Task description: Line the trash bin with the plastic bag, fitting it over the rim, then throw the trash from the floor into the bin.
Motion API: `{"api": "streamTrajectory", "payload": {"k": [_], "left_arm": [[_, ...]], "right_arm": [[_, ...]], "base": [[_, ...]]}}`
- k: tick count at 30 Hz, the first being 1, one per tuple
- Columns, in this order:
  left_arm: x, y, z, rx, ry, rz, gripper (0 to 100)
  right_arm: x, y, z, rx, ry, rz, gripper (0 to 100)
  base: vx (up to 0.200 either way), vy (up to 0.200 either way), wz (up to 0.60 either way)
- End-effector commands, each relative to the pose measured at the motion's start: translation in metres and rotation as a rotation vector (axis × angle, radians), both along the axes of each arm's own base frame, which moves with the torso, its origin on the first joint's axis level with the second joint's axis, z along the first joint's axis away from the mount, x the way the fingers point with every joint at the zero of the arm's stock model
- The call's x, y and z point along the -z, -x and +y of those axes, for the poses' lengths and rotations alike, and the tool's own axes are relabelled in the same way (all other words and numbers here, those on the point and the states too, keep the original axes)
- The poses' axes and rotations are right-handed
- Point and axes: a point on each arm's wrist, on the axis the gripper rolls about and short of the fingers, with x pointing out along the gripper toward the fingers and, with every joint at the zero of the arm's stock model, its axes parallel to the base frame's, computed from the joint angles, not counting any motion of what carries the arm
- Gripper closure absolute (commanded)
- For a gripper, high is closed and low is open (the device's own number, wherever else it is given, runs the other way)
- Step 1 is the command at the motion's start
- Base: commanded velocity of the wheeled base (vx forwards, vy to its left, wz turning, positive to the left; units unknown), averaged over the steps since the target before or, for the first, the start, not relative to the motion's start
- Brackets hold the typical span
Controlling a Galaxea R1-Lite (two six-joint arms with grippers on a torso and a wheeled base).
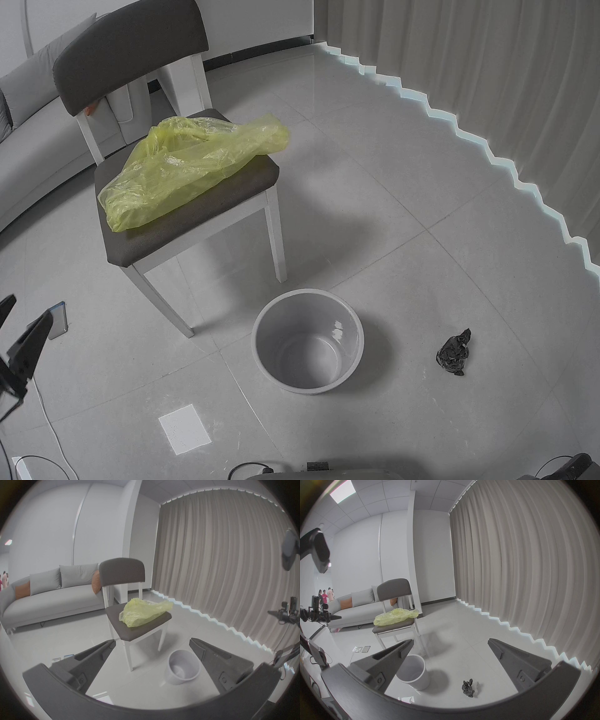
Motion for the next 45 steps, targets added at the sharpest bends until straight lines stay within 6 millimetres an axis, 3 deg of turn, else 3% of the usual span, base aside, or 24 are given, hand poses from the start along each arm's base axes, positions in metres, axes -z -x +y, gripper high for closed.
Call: {"api": "streamTrajectory", "payload": {"k": [1,2,6,9,11,13,21,29,37,45], "left_arm": [[-0.002,-0.14,0.002,-0.101,-0.177,0.238,0],[-0.002,-0.14,0.002,-0.101,-0.177,0.238,0],[0.012,-0.175,0.004,-0.127,-0.2,0.249,0],[0.015,-0.192,0.008,-0.145,-0.22,0.247,0],[0.015,-0.193,0.009,-0.148,-0.222,0.246,0],[0.014,-0.212,0.012,-0.183,-0.254,0.244,0],[0.002,-0.229,0.011,-0.196,-0.295,0.187,0],[0.004,-0.244,0.008,-0.216,-0.322,0.192,0],[-0.008,-0.27,0.01,-0.259,-0.329,0.123,0],[0.0,-0.288,0.012,-0.275,-0.335,0.141,0]], "right_arm": [[-0.022,-0.074,0.006,-0.072,0.019,0.045,0],[-0.022,-0.074,0.006,-0.072,0.019,0.045,0],[-0.024,-0.075,0.011,-0.167,-0.016,-0.004,0],[-0.027,-0.079,0.012,-0.176,-0.055,0.001,0],[-0.027,-0.079,0.012,-0.175,-0.055,0.001,0],[-0.029,-0.08,0.012,-0.173,-0.063,-0.008,0],[-0.031,-0.079,0.012,-0.186,-0.114,-0.045,0],[-0.032,-0.078,0.012,-0.199,-0.114,-0.075,0],[-0.025,-0.075,0.015,-0.278,-0.102,-0.055,0],[-0.026,-0.073,0.015,-0.293,-0.099,-0.062,0]], "base": [[0.0,0.0,0.0],[0.0,0.0,0.0],[0.0,0.0,0.0],[0.0,0.0,0.0],[0.0,0.0,0.0],[0.0,0.0,0.0],[0.0,0.0,0.0],[0.0,0.0,0.0],[0.0,0.0,0.0],[0.0,0.0,0.0]]}}
